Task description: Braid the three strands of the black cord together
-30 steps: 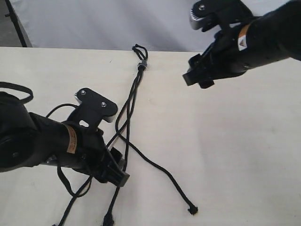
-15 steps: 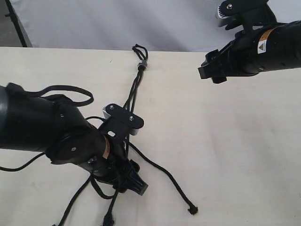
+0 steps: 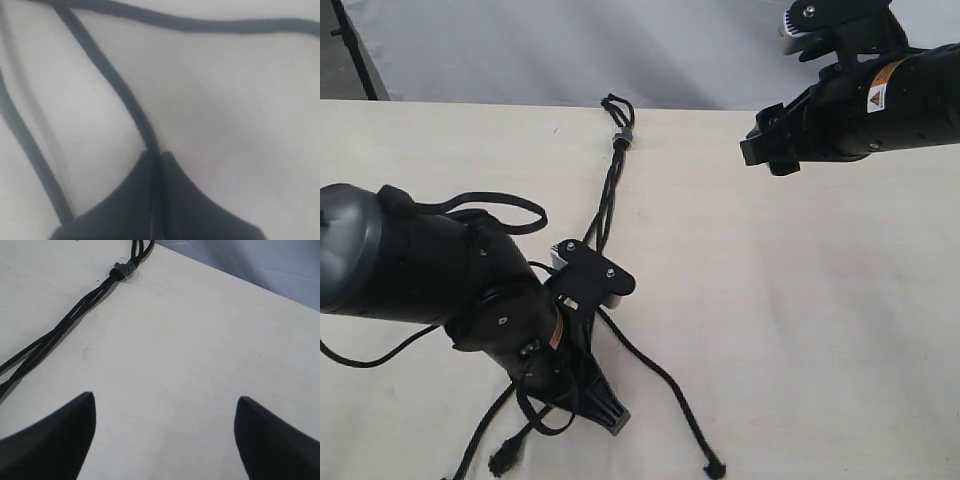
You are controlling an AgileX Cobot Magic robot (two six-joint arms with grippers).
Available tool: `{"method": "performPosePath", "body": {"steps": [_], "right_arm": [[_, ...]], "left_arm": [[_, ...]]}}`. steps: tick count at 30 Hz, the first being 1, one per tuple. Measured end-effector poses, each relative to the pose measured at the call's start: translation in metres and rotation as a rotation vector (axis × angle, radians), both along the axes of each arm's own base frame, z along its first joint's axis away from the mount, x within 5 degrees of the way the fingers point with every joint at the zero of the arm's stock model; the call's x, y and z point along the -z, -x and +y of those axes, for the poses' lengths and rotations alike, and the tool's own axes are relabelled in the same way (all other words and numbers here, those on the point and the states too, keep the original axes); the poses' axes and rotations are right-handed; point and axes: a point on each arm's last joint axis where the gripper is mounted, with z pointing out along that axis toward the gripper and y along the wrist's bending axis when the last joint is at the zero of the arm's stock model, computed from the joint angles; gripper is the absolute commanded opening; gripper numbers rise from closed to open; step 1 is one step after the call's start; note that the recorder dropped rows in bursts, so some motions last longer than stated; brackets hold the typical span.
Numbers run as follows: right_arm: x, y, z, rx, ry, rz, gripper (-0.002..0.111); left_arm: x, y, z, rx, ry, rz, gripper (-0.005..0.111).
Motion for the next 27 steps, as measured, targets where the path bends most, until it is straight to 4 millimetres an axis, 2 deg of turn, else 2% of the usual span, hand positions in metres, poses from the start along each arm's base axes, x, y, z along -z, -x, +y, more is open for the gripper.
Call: {"method": "performPosePath", "body": {"steps": [6,11,17,20,24,27], "right_arm": [[0.0,0.0,0.0,0.0,-0.001,-0.001,0.072],[0.0,0.0,0.0,0.001,-0.004,-0.001,0.072],[0.0,0.0,0.0,0.003,-0.007,0.0,0.072],[0.0,0.0,0.0,0.003,-0.007,0.0,0.072],[0.0,0.0,0.0,0.003,-0.007,0.0,0.072],[0.0,0.0,0.0,0.002,-0.009,-0.004,0.072]], "left_arm": [[-0.018,-0.015,0.008,0.031,-0.071,-0.027,0.0],[-0.019,-0.032,0.031,0.017,-0.136,-0.049,0.0],[-0.019,-0.046,0.048,0.016,-0.143,-0.075,0.0],[-0.013,-0.05,0.05,0.033,-0.148,-0.076,0.0],[0.005,-0.052,0.048,0.054,-0.165,-0.048,0.0],[0.008,-0.055,0.046,0.054,-0.16,-0.046,0.0]]}}
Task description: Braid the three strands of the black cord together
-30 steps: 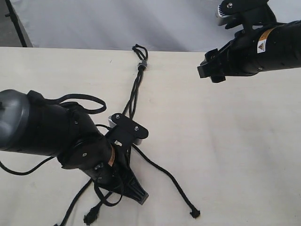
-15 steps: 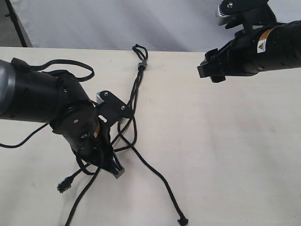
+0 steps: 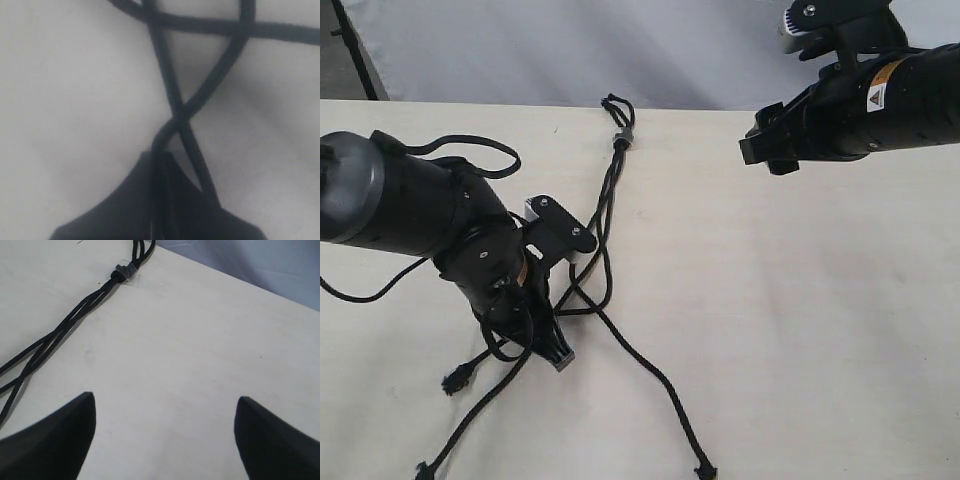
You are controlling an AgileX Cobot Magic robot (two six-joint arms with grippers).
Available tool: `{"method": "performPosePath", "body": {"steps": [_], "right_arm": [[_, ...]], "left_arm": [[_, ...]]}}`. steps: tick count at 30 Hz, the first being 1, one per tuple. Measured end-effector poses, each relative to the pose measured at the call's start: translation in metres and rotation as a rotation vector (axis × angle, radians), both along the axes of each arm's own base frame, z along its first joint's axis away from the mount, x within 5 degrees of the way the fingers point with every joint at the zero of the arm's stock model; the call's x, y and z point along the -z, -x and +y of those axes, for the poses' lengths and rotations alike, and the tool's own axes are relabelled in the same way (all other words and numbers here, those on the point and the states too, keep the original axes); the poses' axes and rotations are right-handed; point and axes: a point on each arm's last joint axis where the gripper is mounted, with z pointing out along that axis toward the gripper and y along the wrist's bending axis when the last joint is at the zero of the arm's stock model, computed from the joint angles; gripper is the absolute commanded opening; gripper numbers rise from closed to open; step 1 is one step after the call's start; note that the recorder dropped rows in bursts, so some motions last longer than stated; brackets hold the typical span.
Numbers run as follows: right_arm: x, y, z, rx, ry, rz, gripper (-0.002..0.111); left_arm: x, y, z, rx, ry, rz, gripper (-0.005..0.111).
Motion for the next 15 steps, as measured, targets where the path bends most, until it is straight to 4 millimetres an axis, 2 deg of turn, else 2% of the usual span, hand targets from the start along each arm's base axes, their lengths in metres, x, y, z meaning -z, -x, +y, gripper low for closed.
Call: {"method": "performPosePath", "body": {"steps": [5,12,15], "right_arm": [[-0.001,-0.001,0.0,-0.003,-0.004,-0.011,0.072],[-0.001,-0.001,0.001,-0.004,-0.007,-0.018,0.072],[-0.001,-0.001,0.001,-0.004,-0.007,-0.018,0.072]], "left_arm": [[0.001,0.003,-0.005,-0.04,0.042,0.025,0.0],[0.0,0.033,-0.051,0.106,0.095,0.046,0.0],[-0.004,0.038,-0.057,0.139,0.104,0.033,0.0]]}}
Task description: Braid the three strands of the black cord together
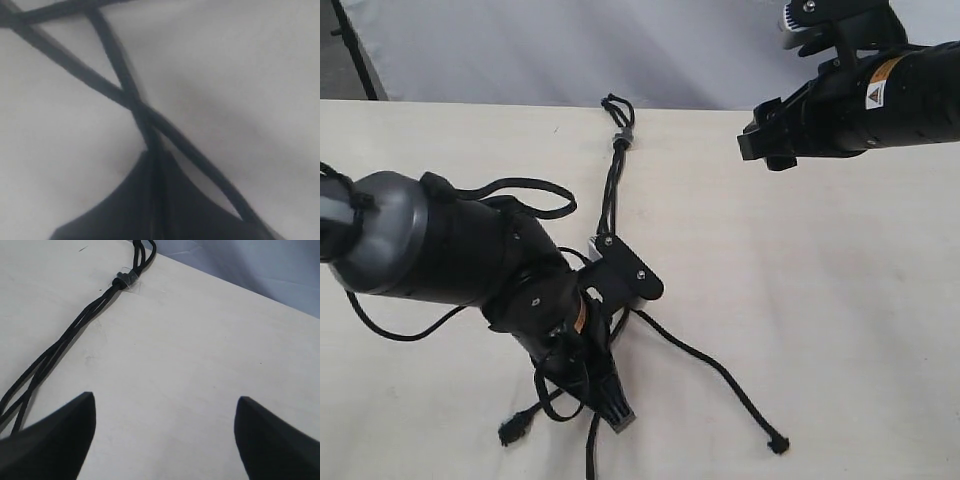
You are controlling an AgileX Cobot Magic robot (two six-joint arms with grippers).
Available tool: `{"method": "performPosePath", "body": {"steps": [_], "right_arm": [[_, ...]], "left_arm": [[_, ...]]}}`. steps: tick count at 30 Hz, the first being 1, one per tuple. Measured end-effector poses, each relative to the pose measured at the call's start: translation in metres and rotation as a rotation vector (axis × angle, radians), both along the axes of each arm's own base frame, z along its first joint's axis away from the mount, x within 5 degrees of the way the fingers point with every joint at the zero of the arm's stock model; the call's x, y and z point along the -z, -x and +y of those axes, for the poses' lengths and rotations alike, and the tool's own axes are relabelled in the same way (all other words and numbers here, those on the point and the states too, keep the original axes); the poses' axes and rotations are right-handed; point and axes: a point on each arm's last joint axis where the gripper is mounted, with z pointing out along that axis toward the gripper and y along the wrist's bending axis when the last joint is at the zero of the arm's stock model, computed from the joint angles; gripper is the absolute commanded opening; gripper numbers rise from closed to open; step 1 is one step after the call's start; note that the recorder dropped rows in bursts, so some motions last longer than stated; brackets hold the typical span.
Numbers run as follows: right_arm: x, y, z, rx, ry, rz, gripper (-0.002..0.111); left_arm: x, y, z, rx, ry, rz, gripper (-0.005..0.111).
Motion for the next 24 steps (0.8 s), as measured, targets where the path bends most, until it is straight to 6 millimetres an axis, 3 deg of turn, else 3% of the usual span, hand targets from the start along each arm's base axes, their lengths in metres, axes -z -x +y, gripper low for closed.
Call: {"method": "performPosePath", "body": {"steps": [8,15,17,20,24], "right_arm": [[0.0,0.0,0.0,0.0,0.0,0.0,0.072],[0.0,0.0,0.0,0.0,0.0,0.0,0.072],[0.0,0.0,0.0,0.0,0.0,0.0,0.072],[0.0,0.0,0.0,0.0,0.0,0.0,0.072],[0.0,0.0,0.0,0.0,0.0,0.0,0.072]], "left_arm": [[-0.02,-0.031,0.052,-0.215,0.018,-0.023,0.0],[-0.011,-0.029,0.061,-0.231,0.047,-0.049,0.001],[-0.011,-0.029,0.061,-0.237,0.05,-0.049,0.012],[-0.011,-0.029,0.061,-0.239,0.05,-0.049,0.038],[-0.01,-0.028,0.062,-0.251,0.043,-0.028,0.059]]}}
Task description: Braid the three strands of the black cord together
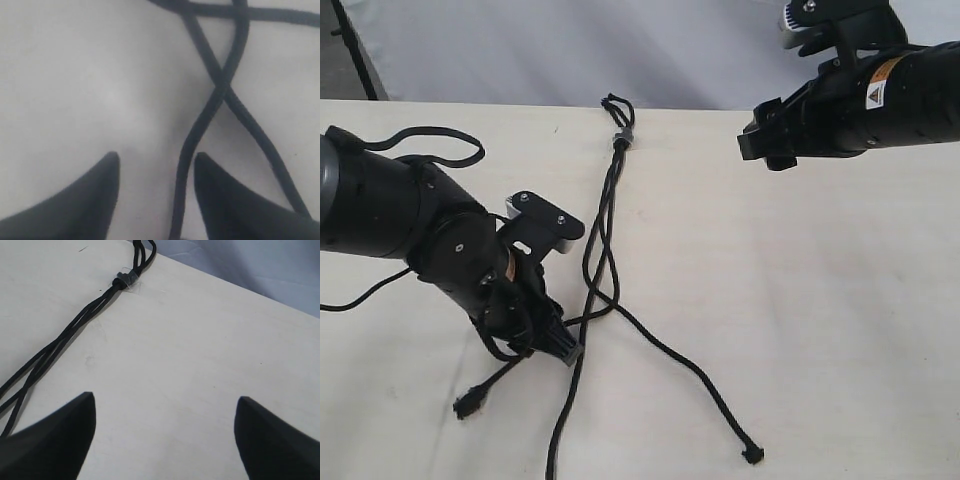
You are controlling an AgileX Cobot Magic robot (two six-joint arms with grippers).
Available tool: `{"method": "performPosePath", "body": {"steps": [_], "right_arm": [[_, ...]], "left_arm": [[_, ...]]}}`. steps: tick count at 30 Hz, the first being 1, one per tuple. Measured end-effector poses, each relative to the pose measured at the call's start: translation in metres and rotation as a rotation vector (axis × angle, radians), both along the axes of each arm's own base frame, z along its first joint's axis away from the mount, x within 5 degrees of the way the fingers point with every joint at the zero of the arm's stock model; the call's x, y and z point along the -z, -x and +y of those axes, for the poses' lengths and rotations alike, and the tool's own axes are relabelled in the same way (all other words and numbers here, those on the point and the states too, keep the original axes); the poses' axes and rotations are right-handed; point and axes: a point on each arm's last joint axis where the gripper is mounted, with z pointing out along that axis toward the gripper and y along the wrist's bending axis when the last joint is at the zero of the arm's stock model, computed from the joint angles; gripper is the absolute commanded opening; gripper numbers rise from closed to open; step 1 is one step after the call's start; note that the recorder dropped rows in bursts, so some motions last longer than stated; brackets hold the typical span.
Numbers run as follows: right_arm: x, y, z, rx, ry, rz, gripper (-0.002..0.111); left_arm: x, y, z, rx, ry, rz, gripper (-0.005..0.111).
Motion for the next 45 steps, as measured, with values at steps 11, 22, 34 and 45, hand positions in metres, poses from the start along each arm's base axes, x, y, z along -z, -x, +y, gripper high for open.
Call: {"method": "performPosePath", "body": {"steps": [11,22,34,45], "right_arm": [[0.004,0.005,0.007,0.053,-0.115,0.076,0.072],[0.029,0.034,0.118,-0.293,-0.017,0.334,0.072],[0.102,0.073,0.203,-0.471,0.111,0.541,0.072],[0.139,0.067,0.213,-0.397,0.128,0.631,0.057]], "left_arm": [[-0.037,-0.007,0.028,-0.078,0.025,-0.084,0.068],[-0.057,-0.018,0.094,-0.287,0.03,-0.172,0.068],[-0.056,-0.022,0.112,-0.322,0.019,-0.206,0.068],[-0.056,-0.022,0.112,-0.322,0.021,-0.209,0.068]]}}
